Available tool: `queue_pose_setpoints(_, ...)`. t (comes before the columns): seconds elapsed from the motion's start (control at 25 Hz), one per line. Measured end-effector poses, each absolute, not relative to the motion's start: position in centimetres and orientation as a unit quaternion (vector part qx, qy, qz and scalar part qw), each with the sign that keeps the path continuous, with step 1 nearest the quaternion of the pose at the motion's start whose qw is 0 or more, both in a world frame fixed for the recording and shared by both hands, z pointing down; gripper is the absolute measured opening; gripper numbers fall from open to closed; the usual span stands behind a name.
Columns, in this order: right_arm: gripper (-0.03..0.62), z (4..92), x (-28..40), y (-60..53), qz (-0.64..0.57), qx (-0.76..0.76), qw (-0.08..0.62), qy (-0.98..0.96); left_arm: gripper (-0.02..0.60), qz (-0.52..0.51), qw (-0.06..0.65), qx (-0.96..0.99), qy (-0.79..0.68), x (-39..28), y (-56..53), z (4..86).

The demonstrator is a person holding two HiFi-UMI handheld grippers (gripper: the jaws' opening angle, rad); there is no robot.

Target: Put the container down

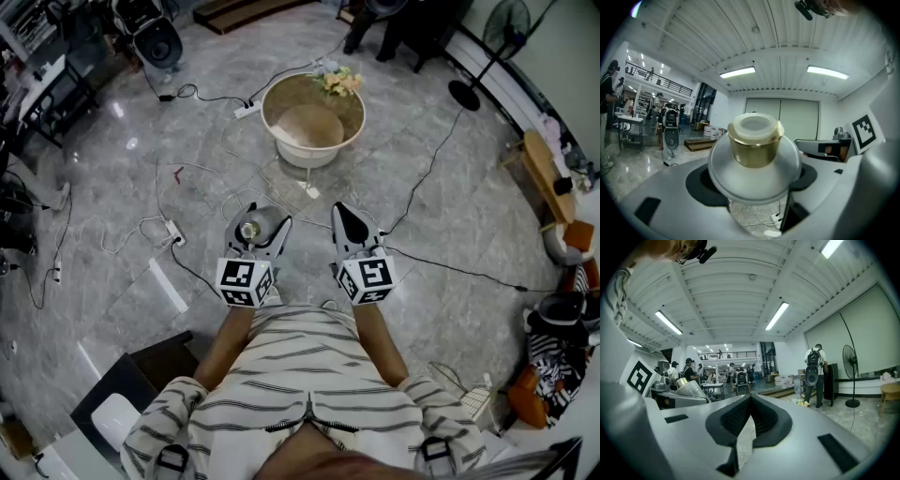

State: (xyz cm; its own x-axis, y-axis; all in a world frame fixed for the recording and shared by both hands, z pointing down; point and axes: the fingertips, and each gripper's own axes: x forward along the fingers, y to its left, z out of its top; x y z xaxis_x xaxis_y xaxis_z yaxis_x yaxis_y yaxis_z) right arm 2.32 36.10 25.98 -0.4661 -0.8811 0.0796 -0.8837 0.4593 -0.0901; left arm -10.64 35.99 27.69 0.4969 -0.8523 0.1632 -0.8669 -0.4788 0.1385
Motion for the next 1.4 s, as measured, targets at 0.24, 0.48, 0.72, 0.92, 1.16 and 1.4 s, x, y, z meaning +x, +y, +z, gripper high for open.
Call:
queue_pose_setpoints(0.24,0.009,26.2,1.1,35.2,0.061,0.523,0.002,-0.850,0.331,0.037,0.098,0.863,-0.494,-12.0,34.9,28.1)
queue_pose_setpoints(0.48,0.011,26.2,-1.1,34.5,0.059,0.535,-0.007,-0.843,0.331,0.040,0.092,0.873,-0.478,-13.9,33.7,28.2)
queue_pose_setpoints(0.72,0.011,27.0,-2.1,34.0,0.065,0.548,-0.010,-0.834,0.331,0.044,0.095,0.882,-0.459,-14.5,32.2,29.3)
queue_pose_setpoints(0.92,0.011,27.1,-3.8,34.2,0.066,0.546,-0.003,-0.835,0.331,0.039,0.104,0.883,-0.455,-15.8,32.4,29.8)
queue_pose_setpoints(1.16,0.011,26.4,-5.5,32.5,0.051,0.540,-0.012,-0.840,0.331,0.039,0.097,0.882,-0.460,-17.2,31.0,29.6)
queue_pose_setpoints(1.4,0.011,27.2,-5.8,28.9,0.055,0.534,-0.017,-0.843,0.331,0.045,0.098,0.879,-0.465,-17.2,27.8,30.4)
